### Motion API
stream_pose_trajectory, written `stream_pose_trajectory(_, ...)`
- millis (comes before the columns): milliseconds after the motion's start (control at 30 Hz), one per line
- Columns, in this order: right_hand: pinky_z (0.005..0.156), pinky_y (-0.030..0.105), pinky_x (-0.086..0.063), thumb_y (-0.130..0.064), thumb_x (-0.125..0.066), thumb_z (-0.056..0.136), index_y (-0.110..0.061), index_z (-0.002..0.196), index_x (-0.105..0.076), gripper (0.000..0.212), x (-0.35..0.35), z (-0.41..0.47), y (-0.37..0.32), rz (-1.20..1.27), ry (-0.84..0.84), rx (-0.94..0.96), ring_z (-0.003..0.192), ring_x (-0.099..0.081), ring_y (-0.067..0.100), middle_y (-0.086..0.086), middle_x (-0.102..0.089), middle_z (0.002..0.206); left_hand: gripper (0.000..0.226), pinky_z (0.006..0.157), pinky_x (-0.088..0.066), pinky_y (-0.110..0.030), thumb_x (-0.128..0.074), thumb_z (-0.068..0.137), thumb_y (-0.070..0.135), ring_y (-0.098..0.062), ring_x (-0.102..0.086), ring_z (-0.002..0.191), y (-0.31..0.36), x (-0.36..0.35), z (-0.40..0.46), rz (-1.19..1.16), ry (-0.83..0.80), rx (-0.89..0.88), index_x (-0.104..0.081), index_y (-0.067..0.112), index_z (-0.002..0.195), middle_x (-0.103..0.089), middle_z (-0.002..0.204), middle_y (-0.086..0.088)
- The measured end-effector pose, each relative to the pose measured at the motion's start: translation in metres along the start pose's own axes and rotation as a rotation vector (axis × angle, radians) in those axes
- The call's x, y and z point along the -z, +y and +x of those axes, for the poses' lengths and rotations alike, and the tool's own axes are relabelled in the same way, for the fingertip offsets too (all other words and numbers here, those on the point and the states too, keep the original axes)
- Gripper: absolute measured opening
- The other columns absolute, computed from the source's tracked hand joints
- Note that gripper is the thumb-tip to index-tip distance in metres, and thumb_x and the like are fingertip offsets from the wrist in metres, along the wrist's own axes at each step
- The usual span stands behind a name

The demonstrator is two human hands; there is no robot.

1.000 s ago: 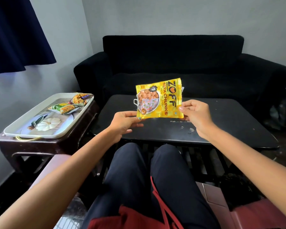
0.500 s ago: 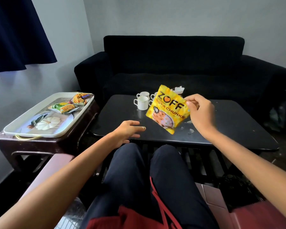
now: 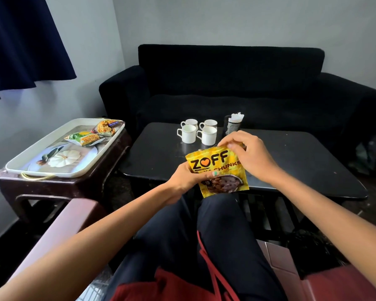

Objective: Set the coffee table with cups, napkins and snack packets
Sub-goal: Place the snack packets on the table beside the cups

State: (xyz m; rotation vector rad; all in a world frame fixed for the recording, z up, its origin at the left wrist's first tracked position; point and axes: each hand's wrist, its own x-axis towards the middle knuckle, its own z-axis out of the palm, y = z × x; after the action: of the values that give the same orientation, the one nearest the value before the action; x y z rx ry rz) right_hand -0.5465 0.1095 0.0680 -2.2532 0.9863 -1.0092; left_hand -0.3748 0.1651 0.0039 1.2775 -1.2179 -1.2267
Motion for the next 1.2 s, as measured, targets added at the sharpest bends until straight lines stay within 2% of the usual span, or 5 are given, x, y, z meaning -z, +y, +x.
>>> stream_pose_trajectory(167,0.079,0.024,-0.052,-0.009,-0.054,0.093,-0.023,0.097,-0.067,0.019,0.003,0.002,0.003,0.212,0.052,-0.039,0.095,-0.062,0.011,-0.012,-0.065,0.097,0.036,0.089,-0.054,-0.041,-0.075,0.076,0.027,-0.024,-0.069,0.1,0.0,-0.002,0.002,-0.158,0.094,0.056,-0.066,0.012,0.107,-0.073,0.106,-0.007)
stream_pose_trajectory(533,0.091,0.034,-0.052,-0.034,-0.073,0.071,-0.021,0.114,-0.056,0.048,-0.006,0.002,0.016,0.539,-0.18,-0.377,0.105,-0.064,0.016,0.005,-0.066,0.114,0.023,0.058,-0.058,-0.038,-0.068,0.084,0.034,-0.02,-0.073,0.079,0.009,0.012,0.014,-0.415,0.258,0.06,-0.064,0.018,0.099,-0.076,0.087,-0.002)
stream_pose_trajectory(800,0.063,0.026,-0.058,-0.01,-0.075,0.075,-0.014,0.092,-0.065,0.02,-0.041,0.01,0.026,0.713,-0.084,-0.499,0.08,-0.072,0.015,0.006,-0.073,0.093,0.035,0.081,-0.057,-0.04,-0.07,0.082,0.041,-0.022,-0.071,0.09,0.015,0.029,0.032,-0.361,0.341,0.169,-0.066,0.017,0.107,-0.075,0.099,-0.004)
stream_pose_trajectory(967,0.067,0.03,-0.055,-0.011,-0.076,0.075,-0.013,0.084,-0.064,0.014,-0.087,0.026,0.049,0.755,0.032,-0.692,0.075,-0.067,0.018,0.006,-0.07,0.084,0.039,0.071,-0.057,-0.035,-0.062,0.089,0.039,-0.024,-0.069,0.09,0.015,0.049,0.062,-0.214,0.397,0.308,-0.06,0.01,0.116,-0.07,0.107,-0.011)
stream_pose_trajectory(1200,0.059,0.03,-0.055,-0.012,-0.076,0.077,-0.005,0.088,-0.064,0.018,-0.147,0.042,0.08,0.804,0.143,-0.856,0.077,-0.066,0.02,0.01,-0.068,0.087,0.053,0.104,-0.044,-0.045,-0.053,0.095,0.035,-0.032,-0.054,0.119,-0.009,0.07,0.103,0.036,0.381,0.459,-0.042,0.004,0.137,-0.053,0.135,-0.016)
